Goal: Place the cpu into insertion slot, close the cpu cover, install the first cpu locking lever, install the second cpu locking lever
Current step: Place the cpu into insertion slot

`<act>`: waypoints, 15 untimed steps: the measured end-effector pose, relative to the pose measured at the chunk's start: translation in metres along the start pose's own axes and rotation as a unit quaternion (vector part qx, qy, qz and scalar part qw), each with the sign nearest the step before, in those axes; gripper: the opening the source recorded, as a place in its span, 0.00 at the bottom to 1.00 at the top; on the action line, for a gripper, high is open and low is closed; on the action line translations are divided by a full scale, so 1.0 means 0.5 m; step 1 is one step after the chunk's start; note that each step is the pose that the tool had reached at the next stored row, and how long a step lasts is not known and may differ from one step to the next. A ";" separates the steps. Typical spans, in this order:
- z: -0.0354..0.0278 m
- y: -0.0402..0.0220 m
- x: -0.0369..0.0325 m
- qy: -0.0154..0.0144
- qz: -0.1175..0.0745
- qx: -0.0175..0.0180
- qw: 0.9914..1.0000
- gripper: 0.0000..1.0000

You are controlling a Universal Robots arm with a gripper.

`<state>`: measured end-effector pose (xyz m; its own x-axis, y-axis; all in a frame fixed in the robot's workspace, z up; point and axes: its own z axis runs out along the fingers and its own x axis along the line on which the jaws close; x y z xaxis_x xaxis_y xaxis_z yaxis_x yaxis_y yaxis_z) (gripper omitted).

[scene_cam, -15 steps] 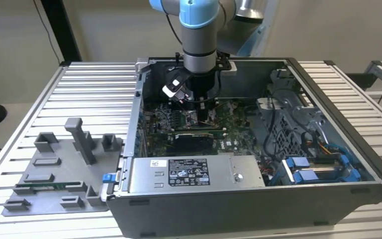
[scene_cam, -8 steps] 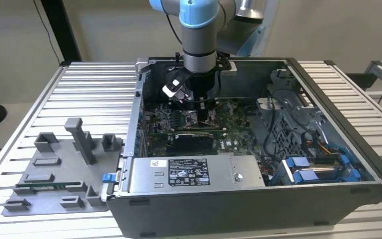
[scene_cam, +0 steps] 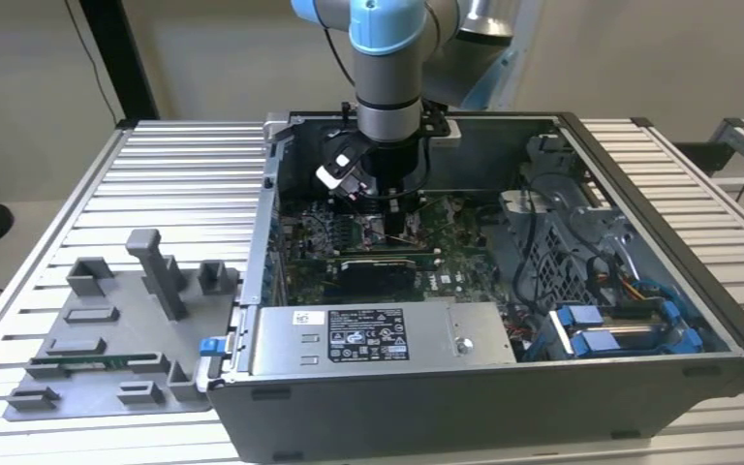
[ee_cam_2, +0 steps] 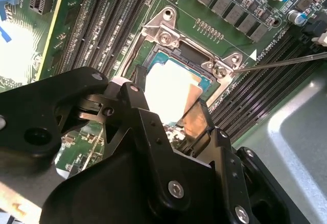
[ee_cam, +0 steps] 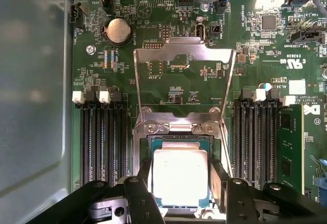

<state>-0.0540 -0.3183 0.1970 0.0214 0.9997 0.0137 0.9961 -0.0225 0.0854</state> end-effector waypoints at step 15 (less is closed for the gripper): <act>0.001 0.000 -0.002 0.000 0.000 0.000 1.000 0.00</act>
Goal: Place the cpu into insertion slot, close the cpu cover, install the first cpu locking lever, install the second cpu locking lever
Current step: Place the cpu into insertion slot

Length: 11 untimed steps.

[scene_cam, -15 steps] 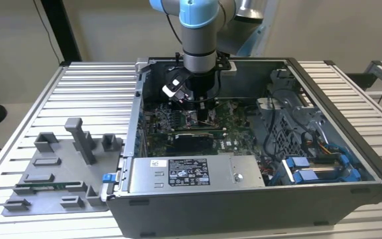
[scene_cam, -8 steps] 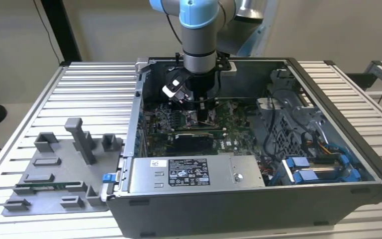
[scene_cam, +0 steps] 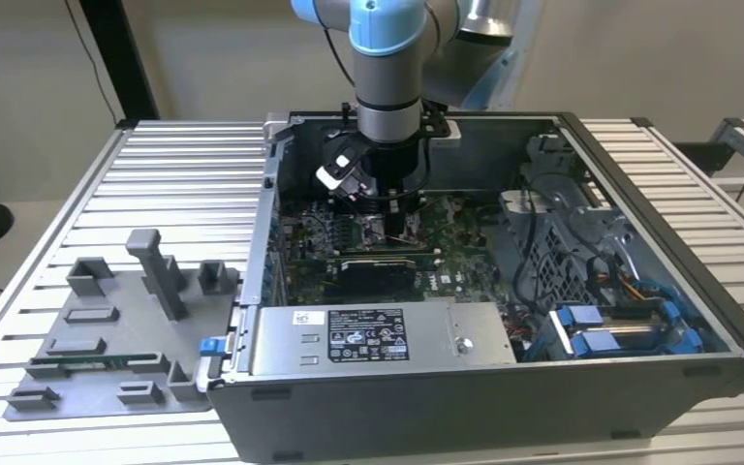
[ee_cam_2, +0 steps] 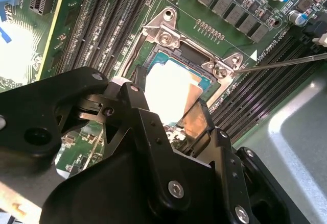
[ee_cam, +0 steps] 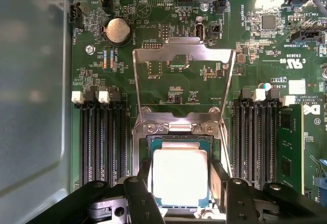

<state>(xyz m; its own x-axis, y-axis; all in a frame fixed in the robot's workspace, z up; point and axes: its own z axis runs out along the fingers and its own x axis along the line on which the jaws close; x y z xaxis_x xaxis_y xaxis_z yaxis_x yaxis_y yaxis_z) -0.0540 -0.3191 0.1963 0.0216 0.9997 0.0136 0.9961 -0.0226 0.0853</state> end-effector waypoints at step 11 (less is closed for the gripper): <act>0.000 0.000 0.001 0.000 0.000 0.000 1.000 0.00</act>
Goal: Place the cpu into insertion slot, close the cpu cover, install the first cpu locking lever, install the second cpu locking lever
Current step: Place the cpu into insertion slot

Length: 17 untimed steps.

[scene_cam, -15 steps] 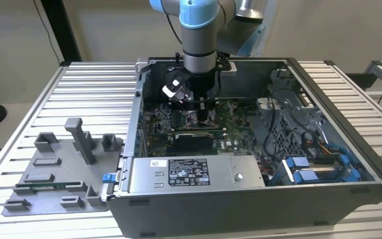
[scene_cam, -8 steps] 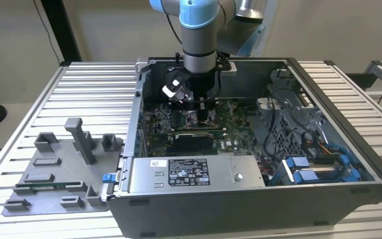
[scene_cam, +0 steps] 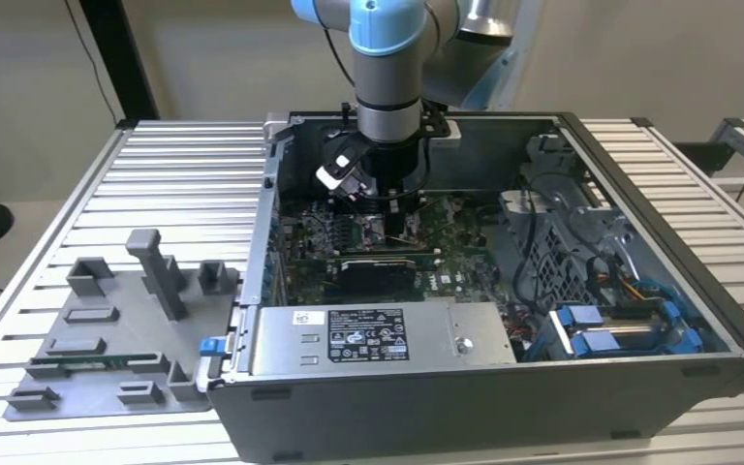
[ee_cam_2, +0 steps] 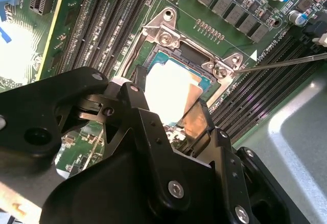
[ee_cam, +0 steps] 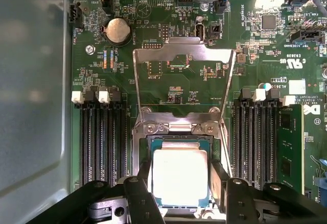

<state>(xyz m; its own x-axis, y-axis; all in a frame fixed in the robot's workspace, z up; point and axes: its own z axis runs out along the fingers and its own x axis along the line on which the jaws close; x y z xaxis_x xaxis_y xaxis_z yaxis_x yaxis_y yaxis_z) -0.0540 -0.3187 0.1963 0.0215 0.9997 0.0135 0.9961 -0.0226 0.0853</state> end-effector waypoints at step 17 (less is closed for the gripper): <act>-0.071 0.006 0.001 0.000 0.000 0.000 1.000 1.00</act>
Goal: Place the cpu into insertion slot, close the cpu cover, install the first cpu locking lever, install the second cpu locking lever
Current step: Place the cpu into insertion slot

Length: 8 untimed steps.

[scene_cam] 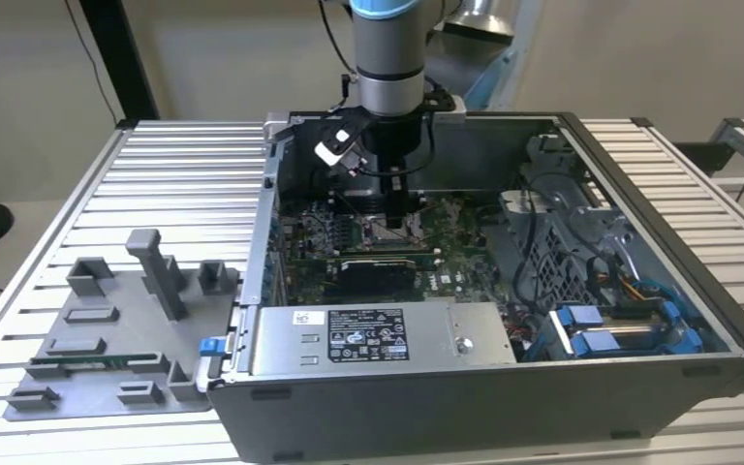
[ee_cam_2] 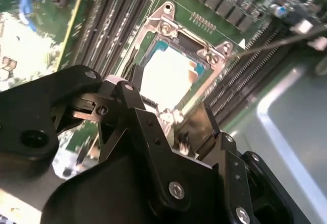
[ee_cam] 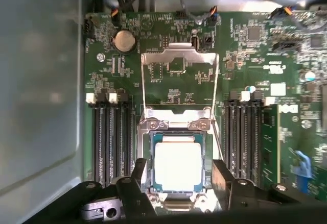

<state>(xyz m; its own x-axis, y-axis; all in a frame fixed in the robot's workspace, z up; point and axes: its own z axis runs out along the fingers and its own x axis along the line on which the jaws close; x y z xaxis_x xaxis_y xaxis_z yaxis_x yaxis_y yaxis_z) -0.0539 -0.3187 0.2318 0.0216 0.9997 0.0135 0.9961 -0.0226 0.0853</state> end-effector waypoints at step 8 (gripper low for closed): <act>-0.054 0.006 0.001 0.000 0.000 0.000 1.000 1.00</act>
<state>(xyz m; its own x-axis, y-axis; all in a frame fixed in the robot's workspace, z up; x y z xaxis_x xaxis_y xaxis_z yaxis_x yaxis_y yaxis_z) -0.0530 -0.3186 0.2591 0.0216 0.9997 0.0136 0.9961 -0.0227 0.0854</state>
